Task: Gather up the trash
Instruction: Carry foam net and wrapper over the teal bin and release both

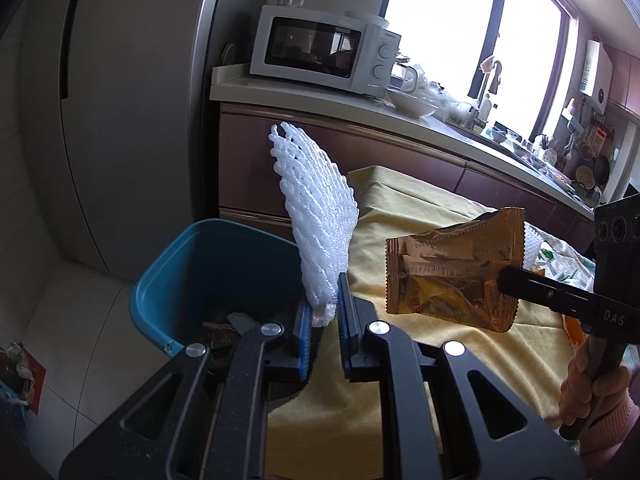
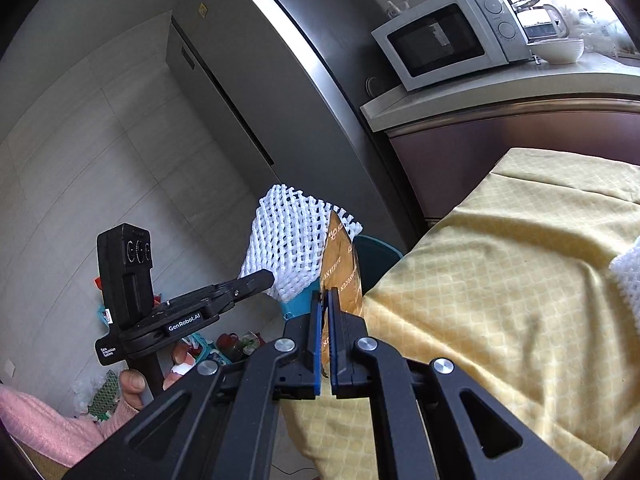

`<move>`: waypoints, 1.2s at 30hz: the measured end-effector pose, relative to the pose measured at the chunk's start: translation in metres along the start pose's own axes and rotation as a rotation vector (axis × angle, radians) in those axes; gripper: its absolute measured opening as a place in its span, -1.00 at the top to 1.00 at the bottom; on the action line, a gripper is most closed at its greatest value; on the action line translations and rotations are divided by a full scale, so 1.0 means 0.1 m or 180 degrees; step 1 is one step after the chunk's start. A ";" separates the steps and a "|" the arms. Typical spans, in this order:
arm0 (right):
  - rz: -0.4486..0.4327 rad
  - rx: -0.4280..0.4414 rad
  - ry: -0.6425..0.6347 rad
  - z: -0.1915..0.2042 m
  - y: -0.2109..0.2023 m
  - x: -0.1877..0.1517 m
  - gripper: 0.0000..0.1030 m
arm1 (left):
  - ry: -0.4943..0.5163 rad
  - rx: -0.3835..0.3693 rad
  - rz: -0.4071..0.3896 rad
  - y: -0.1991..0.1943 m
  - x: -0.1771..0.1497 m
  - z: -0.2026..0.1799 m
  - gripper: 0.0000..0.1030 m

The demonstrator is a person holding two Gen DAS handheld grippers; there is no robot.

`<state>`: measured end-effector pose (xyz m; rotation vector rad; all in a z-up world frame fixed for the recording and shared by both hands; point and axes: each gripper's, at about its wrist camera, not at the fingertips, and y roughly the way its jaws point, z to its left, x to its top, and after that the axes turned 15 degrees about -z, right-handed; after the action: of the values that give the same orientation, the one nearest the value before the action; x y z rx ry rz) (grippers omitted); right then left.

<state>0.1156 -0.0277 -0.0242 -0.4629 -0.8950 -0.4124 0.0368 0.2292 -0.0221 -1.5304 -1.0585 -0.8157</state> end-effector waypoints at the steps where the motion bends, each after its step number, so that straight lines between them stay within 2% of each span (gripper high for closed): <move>1: 0.0023 0.0013 0.0004 0.01 0.05 0.00 0.96 | -0.0023 0.0038 0.0014 0.02 0.00 0.06 0.77; 9: 0.0181 0.0108 0.0043 0.07 0.46 0.02 0.96 | -0.0100 0.0306 0.0115 0.21 -0.06 0.42 0.77; 17: 0.0341 0.0121 0.0146 0.08 0.78 0.02 0.96 | -0.0120 0.0455 0.0227 0.37 -0.17 0.55 0.77; 24: 0.0469 0.0033 0.0175 0.06 1.00 -0.02 0.96 | -0.0119 0.0529 0.0333 0.53 -0.27 0.64 0.77; 31: 0.0719 -0.0099 0.0151 0.07 1.35 -0.09 0.96 | -0.0131 0.0614 0.0446 0.73 -0.36 0.71 0.74; 35: 0.0859 -0.0191 0.0126 0.09 1.52 -0.13 0.90 | -0.0158 0.0647 0.0497 0.86 -0.40 0.76 0.70; 36: 0.0888 -0.0230 0.0119 0.09 1.54 -0.13 0.90 | -0.0177 0.0639 0.0508 0.89 -0.41 0.77 0.63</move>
<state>0.1832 0.1066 -0.0627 -0.6354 -0.7679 -0.1975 0.1017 0.2916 -0.1090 -1.4519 -1.0120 -0.5428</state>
